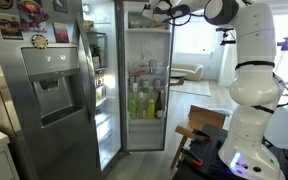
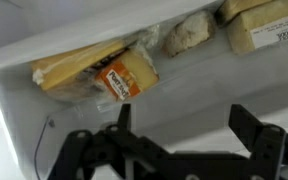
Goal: Take the packet from the door of the refrigerator and place it on the chair
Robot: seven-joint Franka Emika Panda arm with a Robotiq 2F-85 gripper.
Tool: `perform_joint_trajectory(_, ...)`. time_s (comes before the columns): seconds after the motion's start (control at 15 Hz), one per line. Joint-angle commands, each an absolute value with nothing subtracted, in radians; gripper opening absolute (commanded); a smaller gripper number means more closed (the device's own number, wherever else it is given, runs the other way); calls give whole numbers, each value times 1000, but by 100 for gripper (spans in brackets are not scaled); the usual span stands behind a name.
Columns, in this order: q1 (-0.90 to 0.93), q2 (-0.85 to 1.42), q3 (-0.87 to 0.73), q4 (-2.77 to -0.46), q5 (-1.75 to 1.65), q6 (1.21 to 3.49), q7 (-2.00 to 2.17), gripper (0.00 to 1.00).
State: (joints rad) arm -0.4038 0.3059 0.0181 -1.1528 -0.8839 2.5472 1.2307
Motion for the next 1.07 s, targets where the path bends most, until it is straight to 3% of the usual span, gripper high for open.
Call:
perform_joint_trajectory(0.0,-385,403,17,-939,-822,2394,1103,100)
perform_joint_trajectory(0.53,-399,551,33,-711,-762,2193,873,100)
perform_joint_trajectory(1.0,-421,665,31,-640,-756,2267,701,100)
